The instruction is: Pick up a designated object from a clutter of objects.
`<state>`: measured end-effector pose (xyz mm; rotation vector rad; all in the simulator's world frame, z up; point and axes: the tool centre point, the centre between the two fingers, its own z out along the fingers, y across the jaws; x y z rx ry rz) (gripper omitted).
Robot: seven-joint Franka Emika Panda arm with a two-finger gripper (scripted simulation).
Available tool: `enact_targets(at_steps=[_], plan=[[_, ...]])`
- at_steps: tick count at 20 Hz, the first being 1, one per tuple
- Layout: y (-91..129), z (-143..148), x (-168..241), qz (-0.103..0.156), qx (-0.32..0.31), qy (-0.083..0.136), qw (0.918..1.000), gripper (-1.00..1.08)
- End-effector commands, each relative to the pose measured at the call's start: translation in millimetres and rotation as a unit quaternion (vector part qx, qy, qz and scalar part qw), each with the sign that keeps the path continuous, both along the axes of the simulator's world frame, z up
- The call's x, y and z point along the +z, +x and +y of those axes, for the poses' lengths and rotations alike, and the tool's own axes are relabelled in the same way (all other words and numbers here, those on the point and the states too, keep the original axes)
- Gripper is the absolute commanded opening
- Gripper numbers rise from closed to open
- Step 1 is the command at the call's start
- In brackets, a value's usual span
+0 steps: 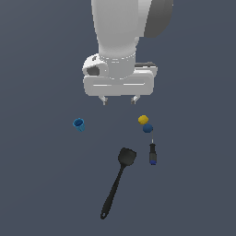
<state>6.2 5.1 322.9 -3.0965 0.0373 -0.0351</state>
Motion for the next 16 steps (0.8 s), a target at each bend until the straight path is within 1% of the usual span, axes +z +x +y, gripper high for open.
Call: enact_targets(at_steps=[1, 4, 10, 16], plan=[[0.0, 0.0, 0.0, 0.0, 0.0, 0.0, 1.0, 1.0], [0.0, 3.6, 0.9, -0.002, 0.003, 0.001, 1.0, 1.0], [-0.7, 22.4, 5.5, -0.011, 0.018, 0.008, 0.9998, 1.0], [-0.7, 23.0, 5.3, -0.011, 0.018, 0.008, 0.9998, 1.0]])
